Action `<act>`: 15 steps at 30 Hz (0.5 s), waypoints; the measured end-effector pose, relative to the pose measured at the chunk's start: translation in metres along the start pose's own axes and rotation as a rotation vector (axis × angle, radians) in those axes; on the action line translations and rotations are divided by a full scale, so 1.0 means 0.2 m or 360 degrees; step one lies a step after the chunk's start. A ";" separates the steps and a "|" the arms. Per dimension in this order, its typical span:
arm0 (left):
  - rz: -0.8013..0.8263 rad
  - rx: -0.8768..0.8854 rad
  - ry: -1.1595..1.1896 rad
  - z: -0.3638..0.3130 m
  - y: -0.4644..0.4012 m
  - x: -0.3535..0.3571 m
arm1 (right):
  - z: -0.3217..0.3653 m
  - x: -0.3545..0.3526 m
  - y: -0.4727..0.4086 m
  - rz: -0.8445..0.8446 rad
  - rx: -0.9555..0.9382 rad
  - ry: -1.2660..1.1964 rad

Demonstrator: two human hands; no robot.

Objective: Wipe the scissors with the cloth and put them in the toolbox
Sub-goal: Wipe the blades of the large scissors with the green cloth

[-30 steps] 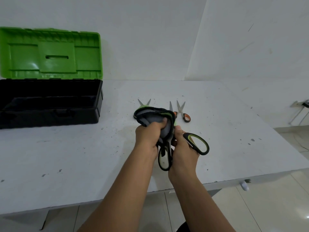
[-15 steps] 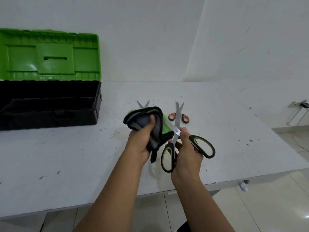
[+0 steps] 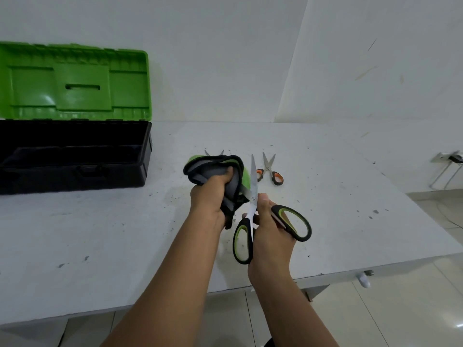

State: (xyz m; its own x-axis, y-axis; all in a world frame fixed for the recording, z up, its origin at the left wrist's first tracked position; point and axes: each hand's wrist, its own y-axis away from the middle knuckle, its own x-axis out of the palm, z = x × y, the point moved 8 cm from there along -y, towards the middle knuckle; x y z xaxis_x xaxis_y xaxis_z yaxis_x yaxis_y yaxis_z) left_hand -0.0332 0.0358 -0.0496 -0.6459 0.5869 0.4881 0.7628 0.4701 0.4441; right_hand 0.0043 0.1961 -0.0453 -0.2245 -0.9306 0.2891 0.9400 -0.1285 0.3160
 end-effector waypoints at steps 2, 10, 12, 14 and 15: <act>0.0053 0.0018 0.0027 0.01 0.03 0.01 | 0.02 -0.02 -0.02 -0.0054 -0.0017 -0.0048; 0.0341 -0.0088 0.0066 0.17 0.11 0.01 | 0.10 -0.05 -0.11 -0.0179 -0.0143 -0.0082; 0.0405 -0.0160 0.0059 0.17 0.14 0.00 | 0.11 -0.07 -0.13 -0.0198 -0.0197 -0.0029; 0.0443 -0.0249 0.0034 0.14 0.16 -0.01 | 0.13 -0.08 -0.15 -0.0179 -0.0239 0.0032; 0.0438 -0.0261 0.0029 0.12 0.15 -0.03 | 0.14 -0.08 -0.15 -0.0164 -0.0249 0.0066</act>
State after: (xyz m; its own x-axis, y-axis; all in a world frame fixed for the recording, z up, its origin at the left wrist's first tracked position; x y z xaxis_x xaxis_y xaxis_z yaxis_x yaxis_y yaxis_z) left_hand -0.0061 0.0620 -0.0579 -0.4178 0.6646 0.6195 0.8946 0.1820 0.4081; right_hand -0.0271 0.2240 -0.0347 -0.3136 -0.9227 0.2242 0.9419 -0.2724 0.1965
